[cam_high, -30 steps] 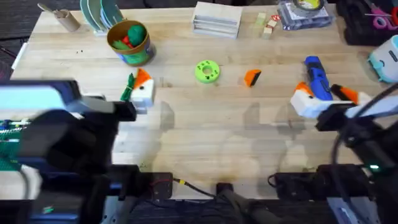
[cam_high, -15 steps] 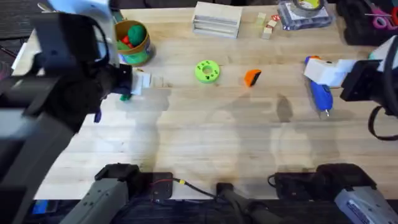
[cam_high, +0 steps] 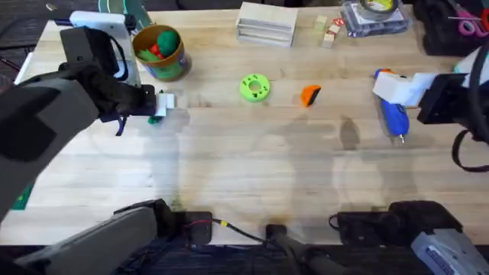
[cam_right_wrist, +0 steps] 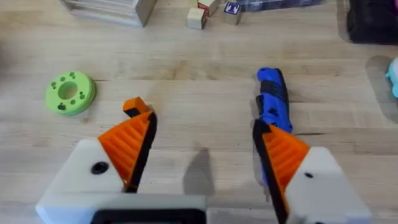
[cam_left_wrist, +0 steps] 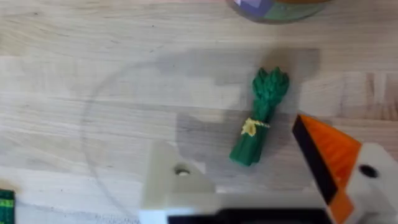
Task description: Pick up the gripper from the table and insert it into the empty holder that is missing its gripper. Then pick up a screw, insert it into the mounting hole, and use the screwdriver to tighten it. Finally, clean up the table by picking up the vegetable and placing it into the bucket.
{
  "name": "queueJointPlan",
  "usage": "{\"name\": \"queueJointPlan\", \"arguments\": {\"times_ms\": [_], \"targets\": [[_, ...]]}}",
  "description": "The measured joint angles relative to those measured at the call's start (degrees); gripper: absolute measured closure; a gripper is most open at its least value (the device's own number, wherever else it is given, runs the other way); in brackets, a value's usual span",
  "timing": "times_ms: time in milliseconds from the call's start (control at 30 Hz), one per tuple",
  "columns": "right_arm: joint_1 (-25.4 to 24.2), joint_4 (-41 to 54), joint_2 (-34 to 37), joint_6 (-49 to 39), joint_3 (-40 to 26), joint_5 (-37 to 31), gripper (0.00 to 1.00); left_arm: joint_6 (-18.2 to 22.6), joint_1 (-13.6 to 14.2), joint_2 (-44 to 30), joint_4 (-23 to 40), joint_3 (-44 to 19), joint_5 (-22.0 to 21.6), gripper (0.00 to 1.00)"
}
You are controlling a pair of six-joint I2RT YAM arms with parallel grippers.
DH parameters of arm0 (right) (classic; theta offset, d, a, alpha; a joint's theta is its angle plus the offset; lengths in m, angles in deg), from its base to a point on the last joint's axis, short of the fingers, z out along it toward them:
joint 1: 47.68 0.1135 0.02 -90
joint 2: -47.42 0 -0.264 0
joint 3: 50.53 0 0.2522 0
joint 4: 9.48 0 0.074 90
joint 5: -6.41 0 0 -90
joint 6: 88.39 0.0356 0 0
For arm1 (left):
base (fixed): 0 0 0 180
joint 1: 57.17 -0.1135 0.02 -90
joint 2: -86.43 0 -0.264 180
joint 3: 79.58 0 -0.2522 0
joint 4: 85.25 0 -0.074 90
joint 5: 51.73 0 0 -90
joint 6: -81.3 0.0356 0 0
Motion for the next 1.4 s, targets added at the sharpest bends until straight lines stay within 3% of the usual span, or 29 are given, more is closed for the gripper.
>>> {"name": "queueJointPlan", "arguments": {"times_ms": [33, 67, 267, 400, 433, 600, 633, 700, 733, 900, 933, 1067, 1100, 1400], "targets": [[0.0, 0.0, 0.0, 0.0, 0.0, 0.0, 0.009, -0.05, -0.37, -0.45, -0.18, 0.0, 0.91, 0.015], [0.0, 0.0, 0.0, 0.0, 0.0, 0.0, 0.009, 0.03, -0.62, -0.77, -0.55, 0.0, 1.75, 0.087], [0.0, 0.02, 0.0, 0.02, 0.0, 0.0, 0.009, 0.27, -0.65, -0.78, -1.81, 0.0, 4.28, 0.956], [0.0, 0.0, 0.0, 0.02, 0.0, 0.0, 0.009, 0.18, -0.3, 0.69, -1.68, 0.0, 4.89, 0.997], [0.0, 0.0, 0.0, 0.02, 0.0, 0.0, 0.009, 0.4, -0.06, 2.02, -1.68, 0.0, 4.94, 0.902], [0.0, 0.0, 0.0, 0.02, 0.0, 0.0, 0.009, 0.35, 1.52, 13.07, -0.81, -0.04, 5.15, 0.108], [0.0, 0.0, 0.0, 0.02, 0.0, 0.0, 0.009, 0.17, 1.83, 15.64, -0.75, -0.09, 5.18, 0.038], [0.0, 0.0, 0.0, 0.02, 0.0, 0.0, 0.007, 0.18, 2.52, 21.3, -0.54, -0.2, 5.19, 0.014], [0.0, 0.0, 0.0, 0.02, 0.0, 0.0, 0.007, 0.05, 2.86, 24.42, -0.49, -0.22, 5.35, 0.096], [0.0, 0.0, 0.0, 0.02, 0.0, -0.01, 0.007, 0.41, 3.77, 38.49, -0.39, -0.22, 5.54, 0.844], [0.0, 0.0, 0.0, 0.02, 0.0, 0.0, 0.007, 0.6, 3.77, 40.92, -0.41, -0.24, 5.56, 0.736], [0.0, 0.15, 0.0, 0.02, 0.0, 0.0, 0.008, 0.42, 3.77, 49.46, -0.4, -0.48, 5.57, 0.095], [0.0, 0.3, 0.0, 0.02, 0.0, 0.0, 0.008, 0.21, 3.77, 51.03, -0.4, -0.52, 5.56, 0.034], [0.0, 3.77, 0.0, 0.02, -0.02, 0.0, 0.009, 0.2, 3.77, 56.86, -0.39, -0.55, 7.95, 0.009]]}}
